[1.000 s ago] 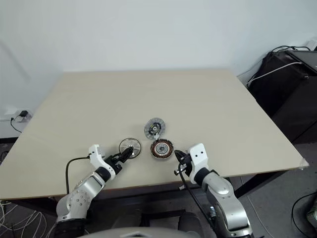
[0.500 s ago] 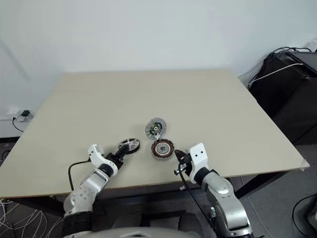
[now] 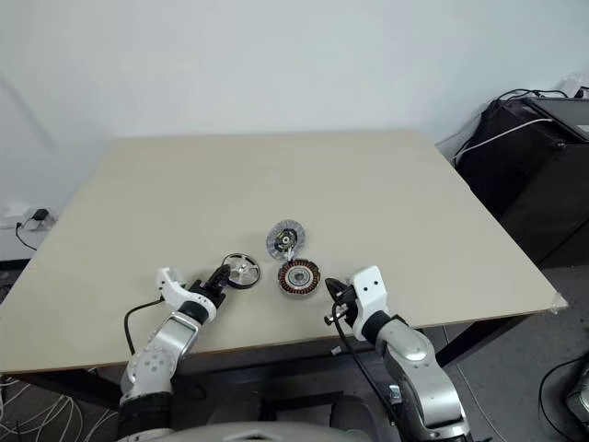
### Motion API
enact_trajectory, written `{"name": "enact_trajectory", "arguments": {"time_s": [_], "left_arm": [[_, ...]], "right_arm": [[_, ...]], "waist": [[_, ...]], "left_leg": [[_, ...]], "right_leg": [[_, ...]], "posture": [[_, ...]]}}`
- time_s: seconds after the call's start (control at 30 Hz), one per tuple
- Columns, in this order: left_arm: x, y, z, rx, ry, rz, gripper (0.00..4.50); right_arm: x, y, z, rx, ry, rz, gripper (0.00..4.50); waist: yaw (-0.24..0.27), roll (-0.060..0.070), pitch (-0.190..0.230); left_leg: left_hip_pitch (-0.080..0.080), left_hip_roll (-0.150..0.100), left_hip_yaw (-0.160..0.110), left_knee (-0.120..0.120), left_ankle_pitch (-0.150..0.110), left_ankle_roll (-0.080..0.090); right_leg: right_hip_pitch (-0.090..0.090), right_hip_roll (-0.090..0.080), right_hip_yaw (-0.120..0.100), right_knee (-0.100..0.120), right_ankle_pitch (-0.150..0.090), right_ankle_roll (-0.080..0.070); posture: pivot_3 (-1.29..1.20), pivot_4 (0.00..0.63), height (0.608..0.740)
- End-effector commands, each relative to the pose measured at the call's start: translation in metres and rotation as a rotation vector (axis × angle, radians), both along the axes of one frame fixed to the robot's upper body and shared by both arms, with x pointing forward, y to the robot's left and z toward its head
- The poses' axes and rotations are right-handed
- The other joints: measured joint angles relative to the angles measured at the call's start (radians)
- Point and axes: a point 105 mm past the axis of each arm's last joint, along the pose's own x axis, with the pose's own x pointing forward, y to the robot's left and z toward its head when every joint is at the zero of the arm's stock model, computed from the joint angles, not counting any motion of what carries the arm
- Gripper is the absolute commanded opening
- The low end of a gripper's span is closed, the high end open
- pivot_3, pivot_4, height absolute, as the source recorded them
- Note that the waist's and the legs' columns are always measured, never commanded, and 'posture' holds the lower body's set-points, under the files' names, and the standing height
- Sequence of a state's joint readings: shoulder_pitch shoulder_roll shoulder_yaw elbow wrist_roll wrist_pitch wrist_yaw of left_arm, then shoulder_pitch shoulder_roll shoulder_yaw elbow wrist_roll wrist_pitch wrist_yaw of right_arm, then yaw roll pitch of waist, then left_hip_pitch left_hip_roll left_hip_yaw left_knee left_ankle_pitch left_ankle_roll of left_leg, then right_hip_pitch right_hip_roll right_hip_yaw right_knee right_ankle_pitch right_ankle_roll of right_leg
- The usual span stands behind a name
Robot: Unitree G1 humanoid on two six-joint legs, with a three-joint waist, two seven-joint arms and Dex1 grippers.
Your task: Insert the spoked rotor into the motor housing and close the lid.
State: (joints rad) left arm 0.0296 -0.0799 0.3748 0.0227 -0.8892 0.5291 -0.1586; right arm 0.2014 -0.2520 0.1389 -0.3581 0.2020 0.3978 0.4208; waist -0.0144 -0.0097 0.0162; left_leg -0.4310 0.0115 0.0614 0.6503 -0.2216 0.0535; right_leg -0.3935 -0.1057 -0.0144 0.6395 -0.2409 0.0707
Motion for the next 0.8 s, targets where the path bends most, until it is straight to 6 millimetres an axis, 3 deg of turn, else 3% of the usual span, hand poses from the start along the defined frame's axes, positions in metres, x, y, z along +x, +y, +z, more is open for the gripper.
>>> {"name": "enact_trajectory", "arguments": {"time_s": [0.03,0.17,0.37,0.47,0.8], "left_arm": [[-0.001,0.008,0.044,-0.126,-0.241,0.094,0.48],[-0.010,0.010,0.079,-0.248,-0.431,0.074,0.48],[-0.017,-0.031,0.099,-0.341,-0.505,-0.165,0.48],[-0.019,-0.059,0.097,-0.375,-0.467,-0.312,0.48],[-0.010,-0.103,0.060,-0.315,-0.260,-0.500,0.48]], "right_arm": [[0.003,-0.003,0.012,0.006,-0.052,-0.012,0.00],[0.003,-0.003,0.010,0.005,-0.045,-0.011,0.00],[0.004,-0.002,0.010,0.004,-0.040,-0.002,0.00],[0.004,-0.001,0.010,0.002,-0.040,0.002,0.00],[0.002,-0.005,0.011,-0.004,-0.050,-0.021,0.00]], "waist": [[0.002,-0.002,0.002],[0.008,-0.001,0.003],[0.005,-0.001,0.003],[0.004,-0.001,0.003],[0.003,0.000,0.003]], "left_leg": [[0.000,0.000,0.000,0.000,0.000,0.000],[-0.003,0.000,0.000,-0.001,0.000,0.000],[-0.004,-0.001,0.001,-0.001,-0.001,0.002],[-0.004,-0.001,0.001,-0.001,-0.001,0.002],[-0.002,0.000,-0.001,0.000,-0.001,0.002]], "right_leg": [[-0.001,0.000,0.000,0.000,0.000,0.000],[0.000,-0.002,-0.001,-0.005,0.000,-0.001],[0.002,0.000,-0.001,-0.010,0.002,-0.001],[0.002,0.001,-0.001,-0.010,0.002,-0.001],[0.003,0.005,0.000,-0.010,0.003,0.000]], "posture": [[0.00,0.000,0.740],[0.00,0.000,0.740],[0.00,0.000,0.740],[0.00,0.000,0.740],[0.00,0.000,0.740]]}}
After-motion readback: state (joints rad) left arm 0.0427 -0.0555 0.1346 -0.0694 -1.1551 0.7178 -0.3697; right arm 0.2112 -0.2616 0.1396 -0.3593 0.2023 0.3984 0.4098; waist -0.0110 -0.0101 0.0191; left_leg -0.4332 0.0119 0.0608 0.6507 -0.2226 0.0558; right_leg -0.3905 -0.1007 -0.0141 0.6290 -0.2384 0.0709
